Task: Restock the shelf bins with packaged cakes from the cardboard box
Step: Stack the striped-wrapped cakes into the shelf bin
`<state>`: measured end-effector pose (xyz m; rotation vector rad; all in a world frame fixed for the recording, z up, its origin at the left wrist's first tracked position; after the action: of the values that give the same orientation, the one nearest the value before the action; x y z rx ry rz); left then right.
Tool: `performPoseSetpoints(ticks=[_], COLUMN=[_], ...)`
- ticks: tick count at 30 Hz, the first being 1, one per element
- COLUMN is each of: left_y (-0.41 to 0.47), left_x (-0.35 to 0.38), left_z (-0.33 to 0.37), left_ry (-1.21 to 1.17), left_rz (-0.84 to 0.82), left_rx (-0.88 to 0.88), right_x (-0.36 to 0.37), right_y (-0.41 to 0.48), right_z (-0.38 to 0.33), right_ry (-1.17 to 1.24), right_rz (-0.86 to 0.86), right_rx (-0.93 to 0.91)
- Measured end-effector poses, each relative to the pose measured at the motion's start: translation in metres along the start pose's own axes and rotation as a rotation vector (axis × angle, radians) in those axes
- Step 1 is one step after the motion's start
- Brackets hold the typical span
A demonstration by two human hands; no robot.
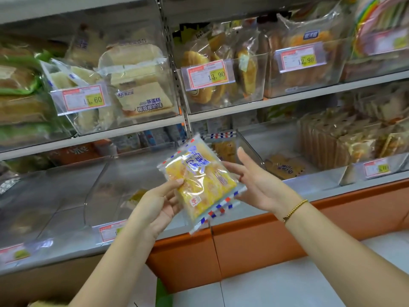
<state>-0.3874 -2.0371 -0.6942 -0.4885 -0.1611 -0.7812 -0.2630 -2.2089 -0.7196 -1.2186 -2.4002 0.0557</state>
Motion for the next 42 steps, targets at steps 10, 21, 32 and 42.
performPoseSetpoints(ticks=[10,21,32,42], left_y=[0.005,0.071,0.107,0.12], left_x=[0.02,0.008,-0.009,-0.012], left_z=[-0.017,0.007,-0.003,-0.008], left_ry=[-0.38,0.776,0.786,0.712], left_rz=[0.054,0.362,0.153,0.124], left_rx=[0.051,0.444,0.333,0.342], right_x=[0.058,-0.044,-0.013,-0.025], right_y=[-0.006,0.006,0.125,0.211], right_z=[0.027,-0.071,-0.093,-0.074], right_ry=[0.192,-0.383,-1.73,-1.945], right_rz=[0.23,0.682,0.508,0.4], right_rx=[-0.011,-0.34,-0.278,-0.545])
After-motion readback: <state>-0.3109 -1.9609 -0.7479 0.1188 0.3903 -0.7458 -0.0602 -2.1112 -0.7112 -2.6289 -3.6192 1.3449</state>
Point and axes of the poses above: each hand's wrist, its own y-axis towards the middle knuckle, its own x-axis out of the palm, z = x × y, the point moved 1 cm from there along y, towards the middle knuckle, and after that the axes turned 12 degrees about z, right-handed, at the moved point
